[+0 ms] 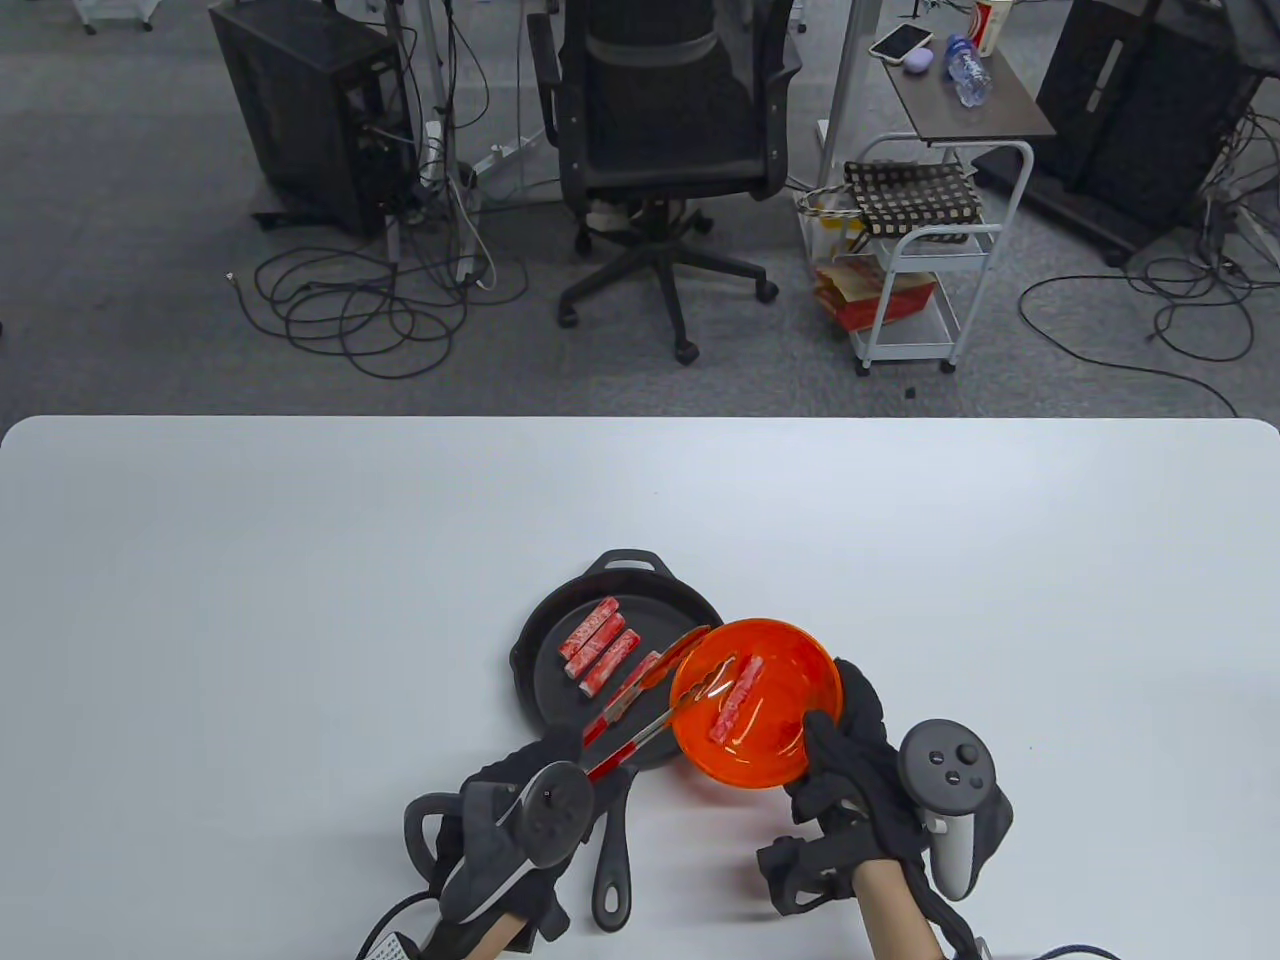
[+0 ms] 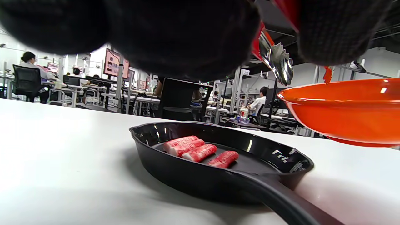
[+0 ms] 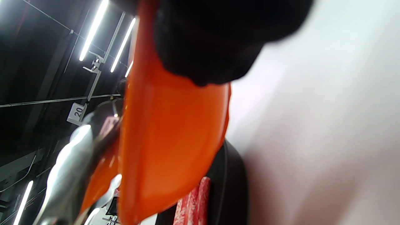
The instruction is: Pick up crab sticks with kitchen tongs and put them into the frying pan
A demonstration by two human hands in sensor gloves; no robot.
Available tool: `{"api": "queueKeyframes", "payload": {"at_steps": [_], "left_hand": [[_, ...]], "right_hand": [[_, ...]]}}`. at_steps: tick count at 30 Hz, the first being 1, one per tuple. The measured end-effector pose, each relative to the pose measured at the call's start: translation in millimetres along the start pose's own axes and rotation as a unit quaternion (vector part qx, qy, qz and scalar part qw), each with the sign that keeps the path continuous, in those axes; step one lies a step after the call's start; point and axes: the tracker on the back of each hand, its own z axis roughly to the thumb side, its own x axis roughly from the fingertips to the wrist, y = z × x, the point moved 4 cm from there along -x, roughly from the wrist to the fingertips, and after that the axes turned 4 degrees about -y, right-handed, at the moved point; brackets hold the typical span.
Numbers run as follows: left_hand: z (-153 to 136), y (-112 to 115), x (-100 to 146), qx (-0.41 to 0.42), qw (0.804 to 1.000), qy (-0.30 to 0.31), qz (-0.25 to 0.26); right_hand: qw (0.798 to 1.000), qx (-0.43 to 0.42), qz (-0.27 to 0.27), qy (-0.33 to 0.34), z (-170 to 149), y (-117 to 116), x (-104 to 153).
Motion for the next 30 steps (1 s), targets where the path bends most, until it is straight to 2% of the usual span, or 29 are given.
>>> {"api": "queueKeyframes", "payload": {"at_steps": [6, 12, 30], "left_hand": [[18, 4, 2, -0.002, 1.000, 0.011, -0.017], [34, 6, 3, -0.039, 0.999, 0.014, -0.026], [35, 5, 5, -0.051, 0.998, 0.010, -0.029]], "right_hand": [[1.000, 0.004, 0.001, 0.002, 0, -1, 0], [1.000, 0.007, 0.001, 0.004, 1, -2, 0], [1.000, 0.013, 0.000, 0.013, 3, -3, 1]]}}
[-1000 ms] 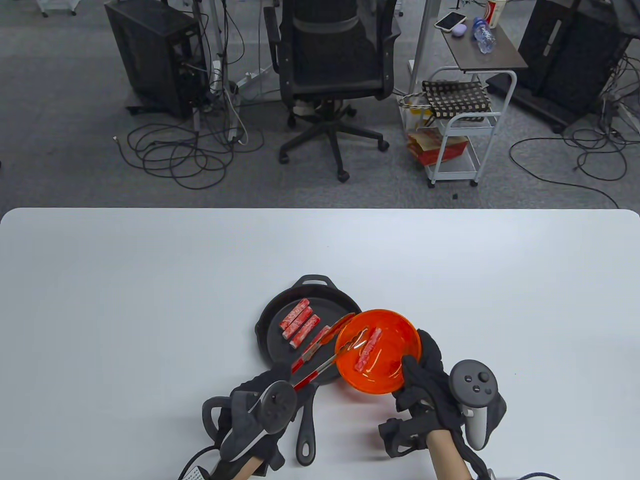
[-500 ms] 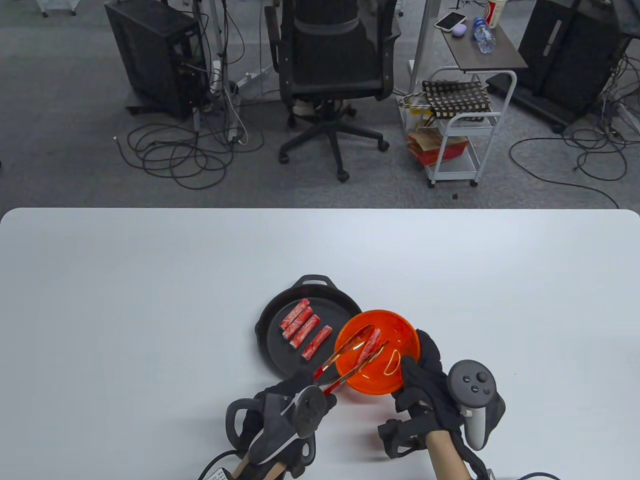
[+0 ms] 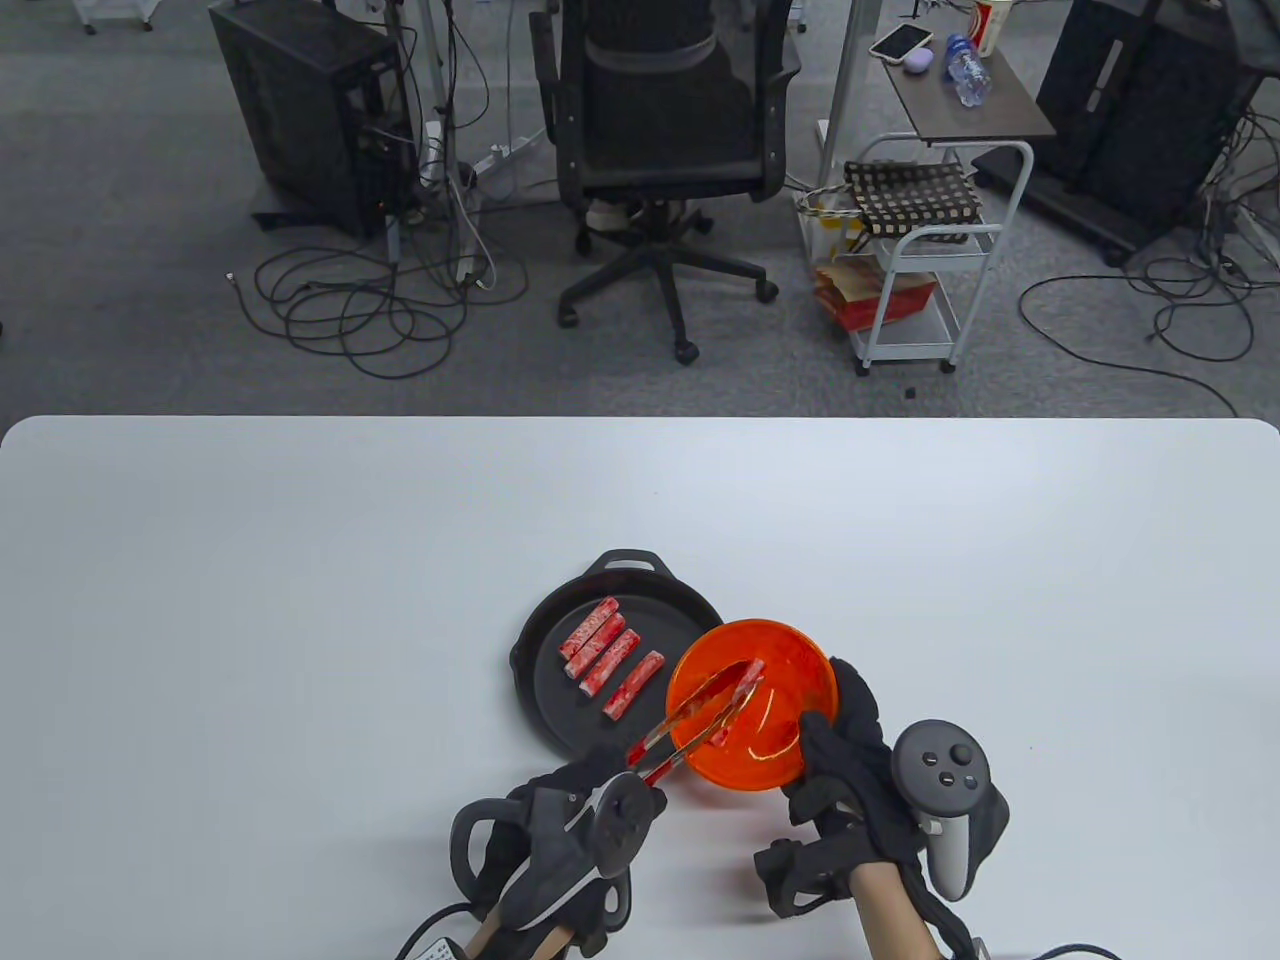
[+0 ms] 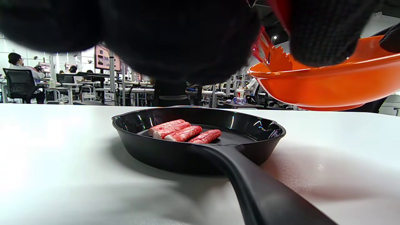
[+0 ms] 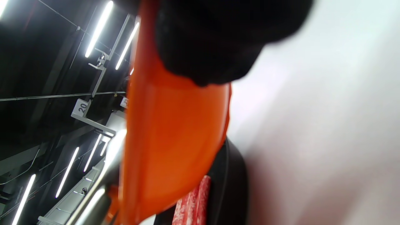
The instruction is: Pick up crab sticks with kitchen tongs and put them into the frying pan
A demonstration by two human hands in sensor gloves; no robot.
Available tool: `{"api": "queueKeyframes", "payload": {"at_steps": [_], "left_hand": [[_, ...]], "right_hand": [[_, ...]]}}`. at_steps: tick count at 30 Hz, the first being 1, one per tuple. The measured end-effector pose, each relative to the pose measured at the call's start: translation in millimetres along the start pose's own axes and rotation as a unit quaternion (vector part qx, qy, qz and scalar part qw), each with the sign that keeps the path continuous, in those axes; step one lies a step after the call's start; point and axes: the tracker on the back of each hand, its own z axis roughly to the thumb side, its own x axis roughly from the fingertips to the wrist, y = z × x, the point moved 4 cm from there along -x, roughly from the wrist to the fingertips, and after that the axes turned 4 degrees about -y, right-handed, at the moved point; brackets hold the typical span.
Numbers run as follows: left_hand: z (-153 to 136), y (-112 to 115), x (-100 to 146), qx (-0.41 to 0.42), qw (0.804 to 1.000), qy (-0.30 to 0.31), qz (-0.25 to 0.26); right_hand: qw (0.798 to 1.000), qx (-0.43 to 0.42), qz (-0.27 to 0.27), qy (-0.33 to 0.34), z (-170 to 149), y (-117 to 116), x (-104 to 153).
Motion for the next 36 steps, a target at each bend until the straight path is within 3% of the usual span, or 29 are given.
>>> {"api": "queueKeyframes", "payload": {"at_steps": [9, 15, 24, 30, 36], "left_hand": [[-4, -2, 1, 0.017, 1.000, 0.005, 0.012], [-13, -17, 4, 0.052, 0.997, 0.002, 0.050], [-57, -32, 0, 0.096, 0.990, -0.058, 0.085], [-79, -19, -11, 0.085, 0.990, -0.093, 0.064], [-82, 9, -22, 0.076, 0.993, -0.096, 0.001]], "right_hand": [[1.000, -0.006, -0.001, -0.004, -1, 1, 0], [1.000, -0.012, -0.001, -0.008, -1, 2, 0], [1.000, -0.016, 0.000, -0.014, -1, 4, 0], [1.000, -0.014, -0.001, -0.015, -2, 4, -1], [1.000, -0.016, -0.003, -0.016, -2, 5, -1]]}}
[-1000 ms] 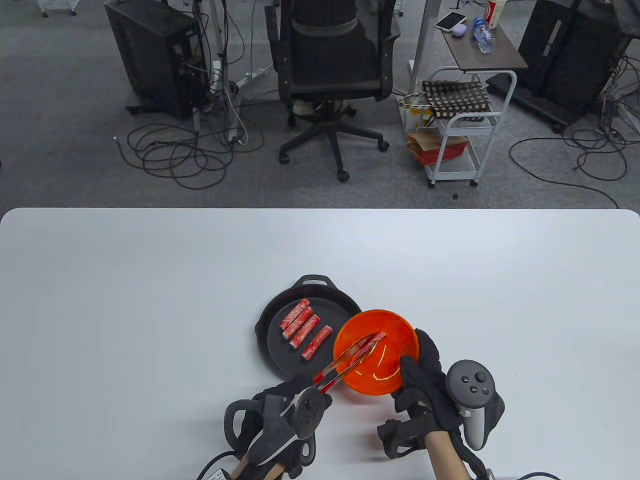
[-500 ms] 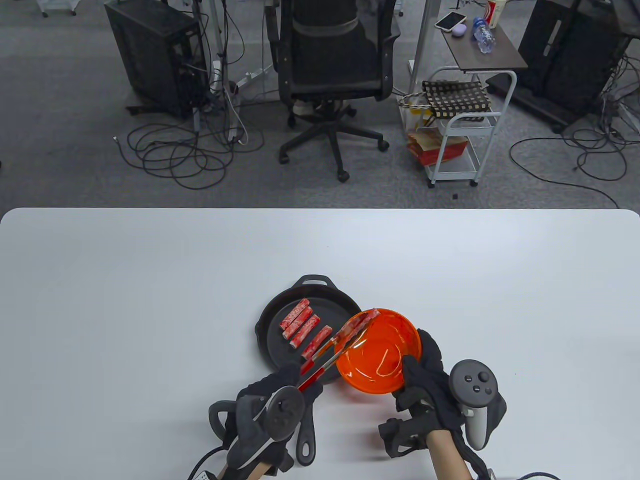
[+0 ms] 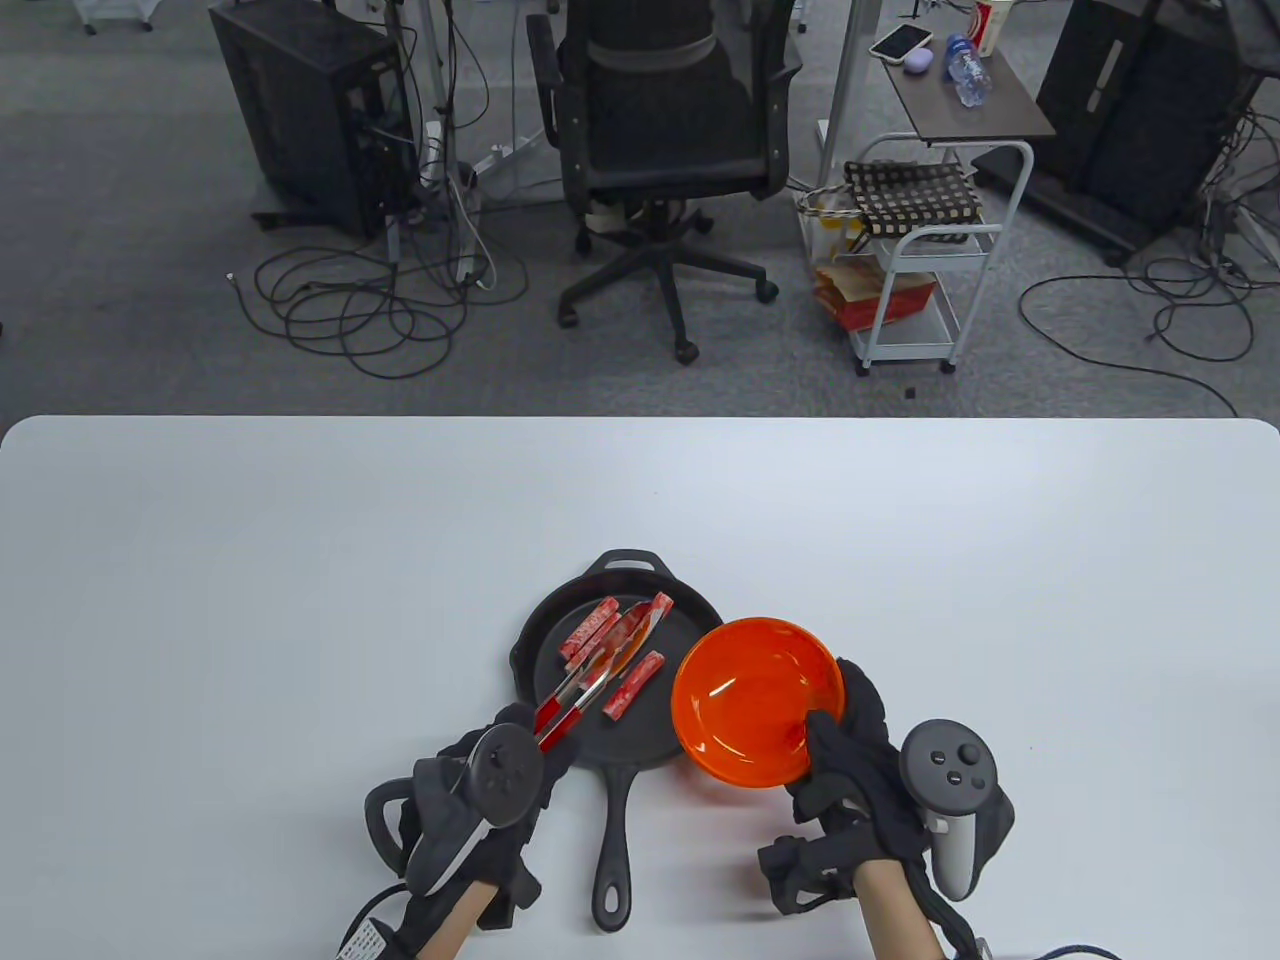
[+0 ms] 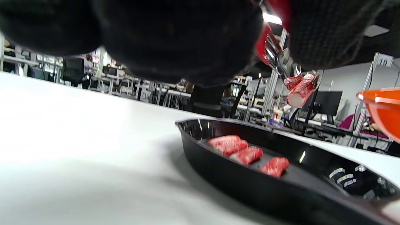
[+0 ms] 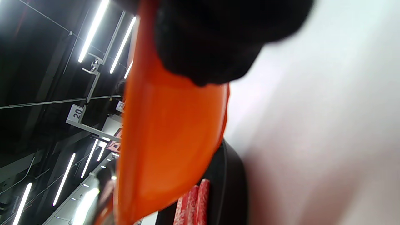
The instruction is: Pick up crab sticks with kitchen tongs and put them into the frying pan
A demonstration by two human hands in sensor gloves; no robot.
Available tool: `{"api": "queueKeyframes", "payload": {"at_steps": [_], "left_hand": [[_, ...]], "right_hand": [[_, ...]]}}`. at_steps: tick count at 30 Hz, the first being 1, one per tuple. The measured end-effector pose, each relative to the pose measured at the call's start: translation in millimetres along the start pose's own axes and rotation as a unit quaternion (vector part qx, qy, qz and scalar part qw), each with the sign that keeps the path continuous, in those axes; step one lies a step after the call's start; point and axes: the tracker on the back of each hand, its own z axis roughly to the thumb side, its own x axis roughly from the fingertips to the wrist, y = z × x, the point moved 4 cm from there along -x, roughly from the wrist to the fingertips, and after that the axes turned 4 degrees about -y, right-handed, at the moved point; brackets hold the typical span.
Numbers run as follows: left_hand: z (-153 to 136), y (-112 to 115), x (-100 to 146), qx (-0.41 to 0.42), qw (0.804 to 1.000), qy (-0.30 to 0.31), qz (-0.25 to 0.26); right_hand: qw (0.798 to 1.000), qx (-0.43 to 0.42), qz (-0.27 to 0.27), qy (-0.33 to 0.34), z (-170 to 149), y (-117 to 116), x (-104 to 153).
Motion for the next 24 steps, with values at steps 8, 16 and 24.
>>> {"api": "queueKeyframes", "payload": {"at_steps": [8, 16, 24], "left_hand": [[10, 27, -4, -0.040, 0.998, 0.014, -0.053], [14, 38, -4, -0.067, 0.995, 0.016, -0.075], [16, 41, -5, -0.085, 0.993, 0.014, -0.077]], "right_hand": [[1.000, -0.002, -0.001, -0.001, 0, 1, 0], [1.000, -0.003, -0.001, -0.002, 0, 1, 0], [1.000, -0.003, 0.000, -0.001, 0, 1, 0]]}}
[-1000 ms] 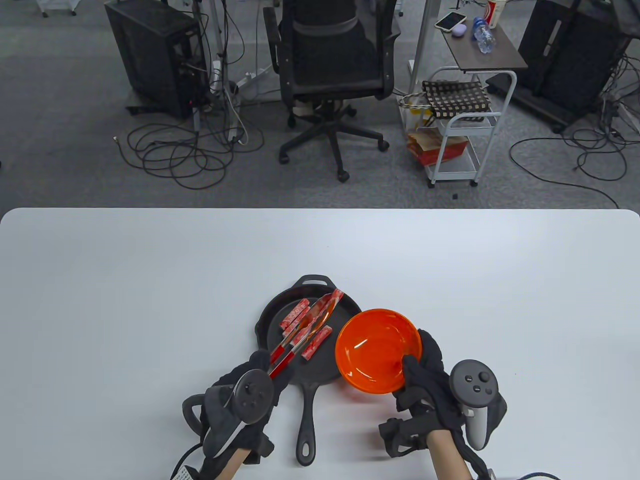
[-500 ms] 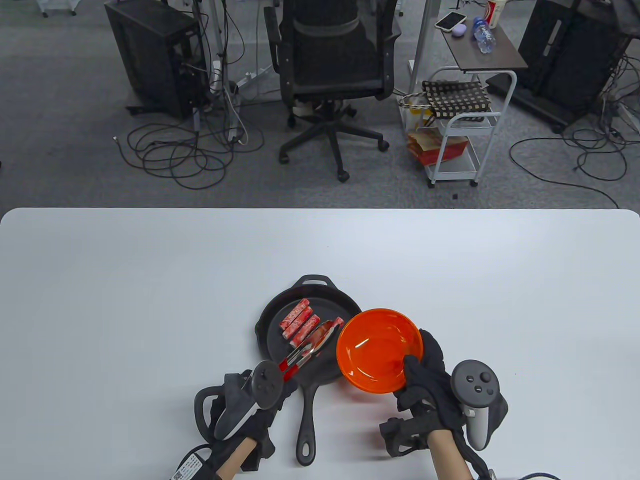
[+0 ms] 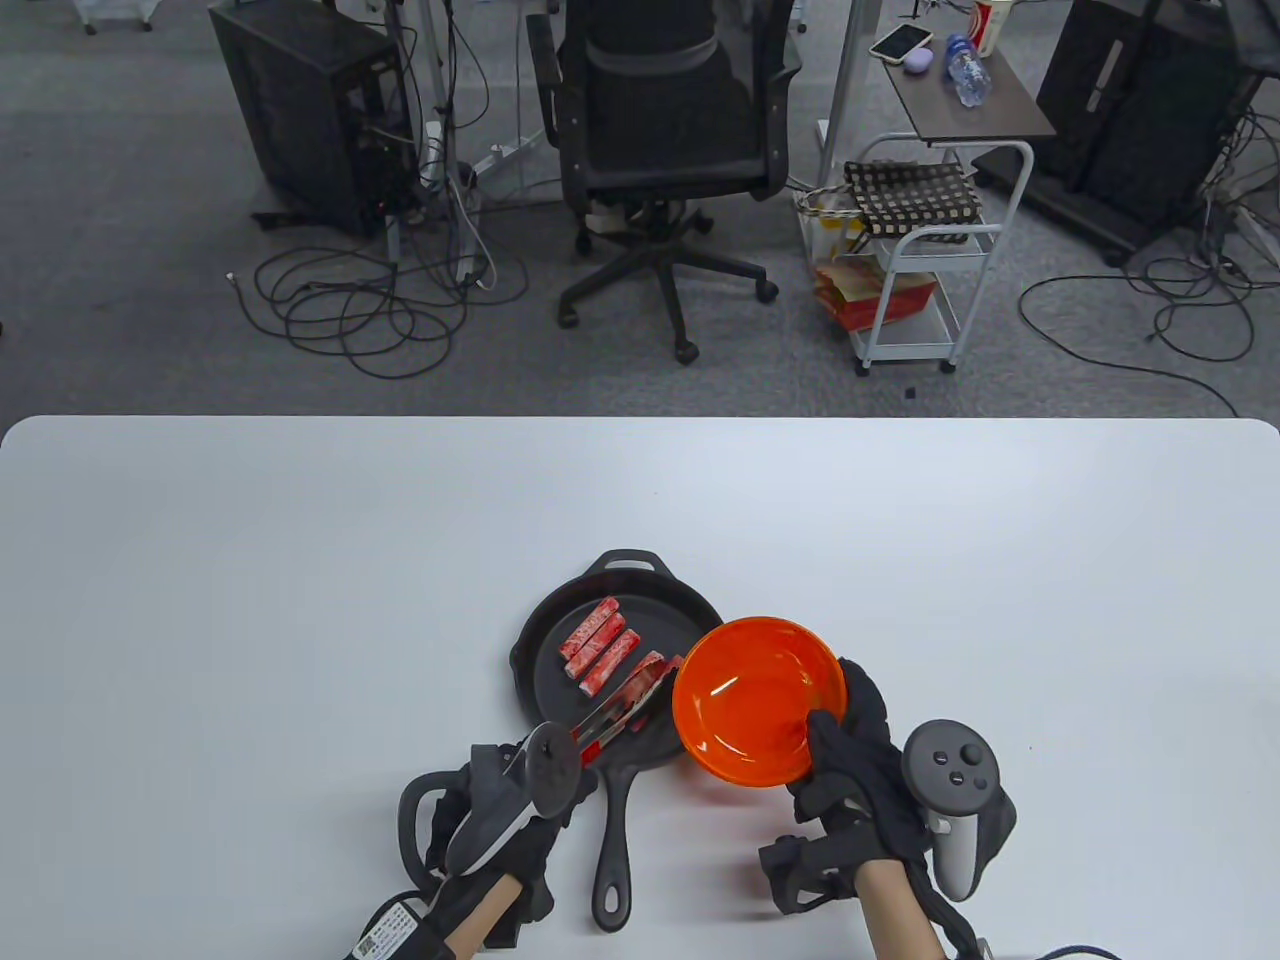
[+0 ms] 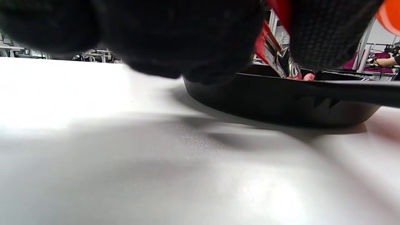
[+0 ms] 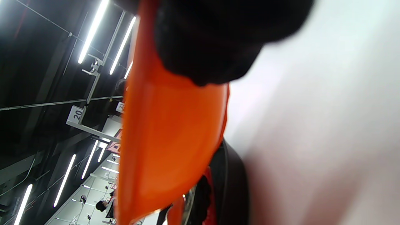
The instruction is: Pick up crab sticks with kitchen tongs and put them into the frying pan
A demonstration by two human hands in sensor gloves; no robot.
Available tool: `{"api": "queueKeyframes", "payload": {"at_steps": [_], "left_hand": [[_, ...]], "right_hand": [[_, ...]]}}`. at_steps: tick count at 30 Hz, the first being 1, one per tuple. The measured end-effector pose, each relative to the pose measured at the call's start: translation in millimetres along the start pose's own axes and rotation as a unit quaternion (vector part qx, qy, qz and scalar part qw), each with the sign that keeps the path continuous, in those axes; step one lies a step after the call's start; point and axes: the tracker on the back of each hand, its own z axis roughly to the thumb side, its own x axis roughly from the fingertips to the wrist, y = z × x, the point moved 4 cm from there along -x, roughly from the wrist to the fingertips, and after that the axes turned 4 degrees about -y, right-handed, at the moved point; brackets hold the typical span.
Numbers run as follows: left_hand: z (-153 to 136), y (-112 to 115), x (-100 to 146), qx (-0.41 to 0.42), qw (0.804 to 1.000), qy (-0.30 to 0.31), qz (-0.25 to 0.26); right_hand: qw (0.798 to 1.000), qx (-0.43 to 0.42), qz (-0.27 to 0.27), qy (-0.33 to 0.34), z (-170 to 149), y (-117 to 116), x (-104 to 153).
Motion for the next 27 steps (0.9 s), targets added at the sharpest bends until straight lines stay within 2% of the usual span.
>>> {"api": "queueKeyframes", "payload": {"at_steps": [16, 27], "left_hand": [[1, 4, -1, -0.009, 1.000, -0.001, -0.002], [-16, -9, 1, 0.036, 0.999, -0.017, 0.034]], "right_hand": [[1.000, 0.000, 0.002, 0.000, 0, -1, 0], [1.000, -0.007, -0.002, -0.002, 0, 1, 0]]}}
